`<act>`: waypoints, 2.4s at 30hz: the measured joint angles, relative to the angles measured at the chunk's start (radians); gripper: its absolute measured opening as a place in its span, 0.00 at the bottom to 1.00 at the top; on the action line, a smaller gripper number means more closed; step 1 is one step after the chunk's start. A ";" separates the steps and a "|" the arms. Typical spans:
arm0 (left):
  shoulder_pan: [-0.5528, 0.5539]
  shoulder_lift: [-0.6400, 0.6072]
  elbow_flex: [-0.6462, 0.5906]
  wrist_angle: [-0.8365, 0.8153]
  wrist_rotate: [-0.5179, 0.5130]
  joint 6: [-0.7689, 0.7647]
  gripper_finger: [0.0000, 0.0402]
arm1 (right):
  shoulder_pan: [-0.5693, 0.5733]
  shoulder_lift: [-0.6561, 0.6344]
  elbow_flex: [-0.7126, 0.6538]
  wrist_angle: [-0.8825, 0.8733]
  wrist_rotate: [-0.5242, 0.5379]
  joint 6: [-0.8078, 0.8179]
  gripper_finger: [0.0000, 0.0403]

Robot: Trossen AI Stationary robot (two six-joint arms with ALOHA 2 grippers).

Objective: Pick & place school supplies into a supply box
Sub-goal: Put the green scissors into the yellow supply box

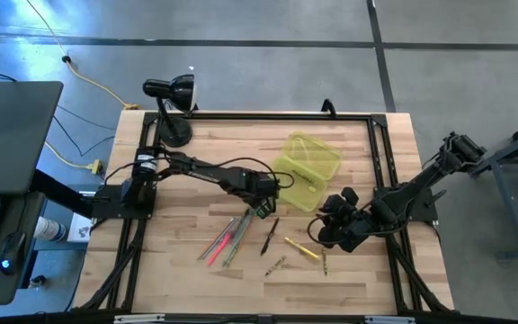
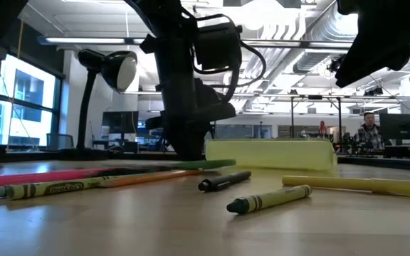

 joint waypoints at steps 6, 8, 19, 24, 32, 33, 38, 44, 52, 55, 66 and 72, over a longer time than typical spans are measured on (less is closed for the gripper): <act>-0.001 -0.004 0.000 -0.005 -0.014 -0.008 0.07 | 0.000 0.000 0.000 0.000 0.000 0.001 0.18; -0.004 -0.010 -0.002 -0.007 -0.013 -0.013 0.09 | 0.000 0.000 0.000 0.000 0.000 0.001 0.18; -0.083 -0.102 -0.005 -0.017 -0.023 -0.018 0.05 | 0.000 0.000 0.000 0.000 0.002 0.001 0.18; -0.125 -0.165 -0.005 0.000 -0.050 -0.025 0.03 | 0.000 0.000 0.000 0.000 0.002 0.001 0.18; -0.111 -0.205 0.096 0.036 -0.104 0.243 0.04 | 0.000 0.000 0.000 -0.003 -0.014 -0.003 0.18; -0.106 -0.204 0.124 0.045 -0.104 0.308 0.04 | 0.001 0.000 0.000 -0.010 -0.035 -0.004 0.18; -0.057 -0.183 0.260 0.100 -0.078 0.689 0.04 | 0.037 -0.001 -0.001 -0.024 -0.146 0.007 0.18; 0.020 -0.100 0.368 0.211 -0.041 0.955 0.04 | 0.113 -0.001 -0.001 -0.030 -0.097 0.094 0.18; 0.101 0.014 0.391 0.381 -0.007 1.008 0.04 | 0.220 -0.001 -0.001 -0.034 -0.055 0.210 0.18; 0.117 0.021 0.388 0.392 -0.008 1.030 0.04 | 0.250 -0.001 -0.001 -0.030 -0.054 0.215 0.18; 0.111 0.060 0.388 0.426 0.061 1.040 0.04 | 0.302 0.000 -0.001 -0.024 -0.015 0.206 0.18; 0.112 0.116 0.389 0.449 0.056 1.039 0.04 | 0.318 0.000 -0.001 -0.028 0.009 0.201 0.18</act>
